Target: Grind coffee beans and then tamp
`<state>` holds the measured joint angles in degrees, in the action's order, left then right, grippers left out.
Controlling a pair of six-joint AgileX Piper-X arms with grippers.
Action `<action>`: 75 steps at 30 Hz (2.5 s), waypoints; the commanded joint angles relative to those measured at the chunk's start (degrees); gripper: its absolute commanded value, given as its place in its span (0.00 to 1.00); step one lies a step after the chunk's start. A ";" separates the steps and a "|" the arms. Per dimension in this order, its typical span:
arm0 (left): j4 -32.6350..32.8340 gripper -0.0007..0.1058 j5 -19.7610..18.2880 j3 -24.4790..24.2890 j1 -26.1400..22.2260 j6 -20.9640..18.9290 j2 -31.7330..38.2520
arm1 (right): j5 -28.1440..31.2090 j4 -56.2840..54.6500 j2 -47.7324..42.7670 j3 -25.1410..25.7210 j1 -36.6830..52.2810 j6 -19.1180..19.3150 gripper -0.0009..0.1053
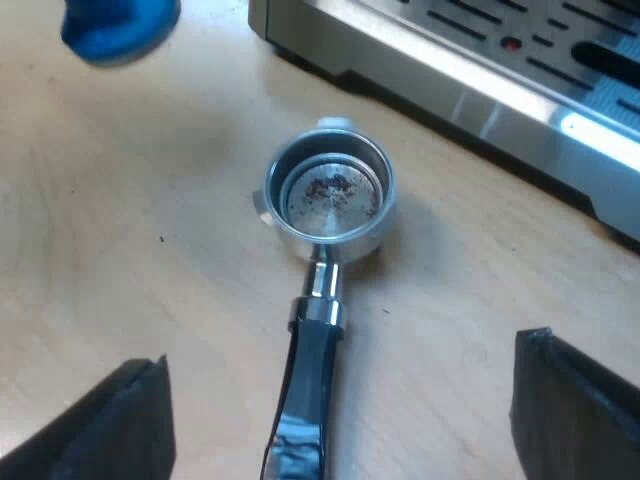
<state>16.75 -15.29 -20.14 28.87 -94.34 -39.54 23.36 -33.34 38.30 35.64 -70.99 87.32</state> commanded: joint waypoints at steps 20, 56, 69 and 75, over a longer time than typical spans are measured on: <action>6.67 0.07 -6.48 -8.63 0.09 -0.30 1.34 | 3.88 13.22 -7.23 -12.37 0.16 -1.05 0.68; 1.78 0.07 4.38 -17.02 19.64 3.31 -18.17 | 3.88 14.29 -6.90 -12.37 0.16 -1.05 0.68; -2.08 0.07 7.52 -17.03 19.64 5.06 -25.56 | 3.88 14.29 -6.90 -12.37 0.16 -1.05 0.68; -2.08 0.07 7.89 -17.03 19.64 6.26 -28.54 | 3.88 14.29 -6.90 -12.37 0.16 -1.05 0.68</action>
<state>15.75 -8.30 -36.62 48.31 -88.53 -67.97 26.75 -19.51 31.47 23.05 -70.99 85.64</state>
